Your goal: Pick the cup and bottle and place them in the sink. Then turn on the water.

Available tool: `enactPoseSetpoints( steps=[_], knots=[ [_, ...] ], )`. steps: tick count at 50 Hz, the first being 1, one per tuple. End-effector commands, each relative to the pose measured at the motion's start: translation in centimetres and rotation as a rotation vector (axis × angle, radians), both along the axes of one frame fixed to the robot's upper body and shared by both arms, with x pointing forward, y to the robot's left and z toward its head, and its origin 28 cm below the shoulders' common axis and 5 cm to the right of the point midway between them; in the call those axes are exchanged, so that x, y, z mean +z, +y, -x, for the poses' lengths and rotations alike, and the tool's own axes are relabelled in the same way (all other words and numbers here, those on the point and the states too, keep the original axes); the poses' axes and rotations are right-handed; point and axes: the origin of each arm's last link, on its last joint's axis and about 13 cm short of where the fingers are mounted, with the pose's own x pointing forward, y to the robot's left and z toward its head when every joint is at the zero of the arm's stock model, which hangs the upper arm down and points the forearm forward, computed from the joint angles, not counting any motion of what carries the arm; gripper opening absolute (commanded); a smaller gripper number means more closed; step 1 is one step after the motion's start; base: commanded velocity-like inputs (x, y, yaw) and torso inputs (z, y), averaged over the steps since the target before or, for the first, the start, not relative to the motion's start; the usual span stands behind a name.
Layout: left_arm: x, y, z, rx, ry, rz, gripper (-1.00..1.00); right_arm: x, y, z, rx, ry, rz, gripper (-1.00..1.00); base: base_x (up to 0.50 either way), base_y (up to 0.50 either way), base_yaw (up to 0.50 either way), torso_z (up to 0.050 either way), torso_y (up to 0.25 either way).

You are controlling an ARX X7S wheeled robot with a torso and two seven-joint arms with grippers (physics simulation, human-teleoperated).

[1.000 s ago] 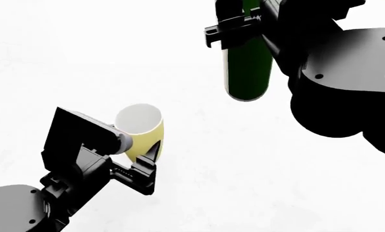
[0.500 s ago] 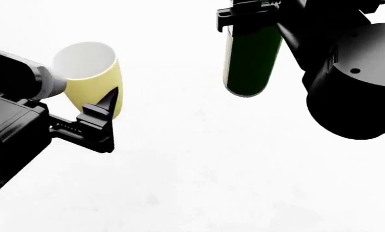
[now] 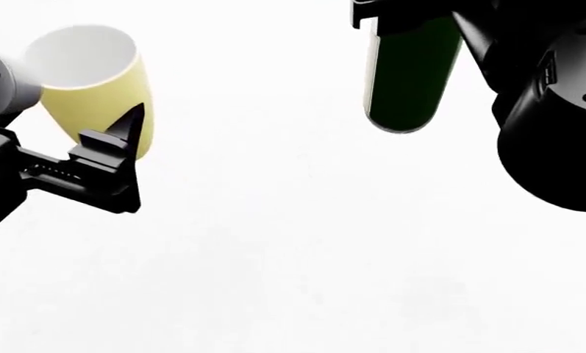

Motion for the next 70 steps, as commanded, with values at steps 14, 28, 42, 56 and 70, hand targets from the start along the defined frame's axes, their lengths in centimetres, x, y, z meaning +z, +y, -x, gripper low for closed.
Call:
enactPoseSetpoints(
  steps=[14,28,42,56,70],
  knots=[
    [0.18,0.16,0.06,0.015,-0.013,0.022,-1.00,0.58,-0.51,0.38,-0.049,-0.029,0.012,-1.00,-0.50,0.00,0.00,0.000,0.000],
    [0.12,0.08,-0.21,0.011,-0.011,0.026,-1.00,0.56,-0.54,0.25,-0.048,-0.028,0.009,-1.00,-0.50,0.00,0.00,0.001,0.000],
    [-0.05,0.02,-0.22,0.008,-0.010,0.028,-1.00,0.28,-0.55,0.03,-0.054,-0.028,0.003,-1.00,-0.50,0.00,0.00,0.001,0.000],
    [-0.34,0.08,-0.21,0.009,-0.006,0.025,-1.00,0.31,-0.55,-0.17,-0.062,-0.048,-0.063,-1.00,-0.19,0.00,0.00,0.000,0.000],
    [-0.25,0.10,-0.26,0.012,-0.007,0.024,-1.00,0.13,-0.83,-0.20,-0.088,-0.077,-0.029,-1.00,0.00,0.00,0.18,0.001,0.000]
  ],
)
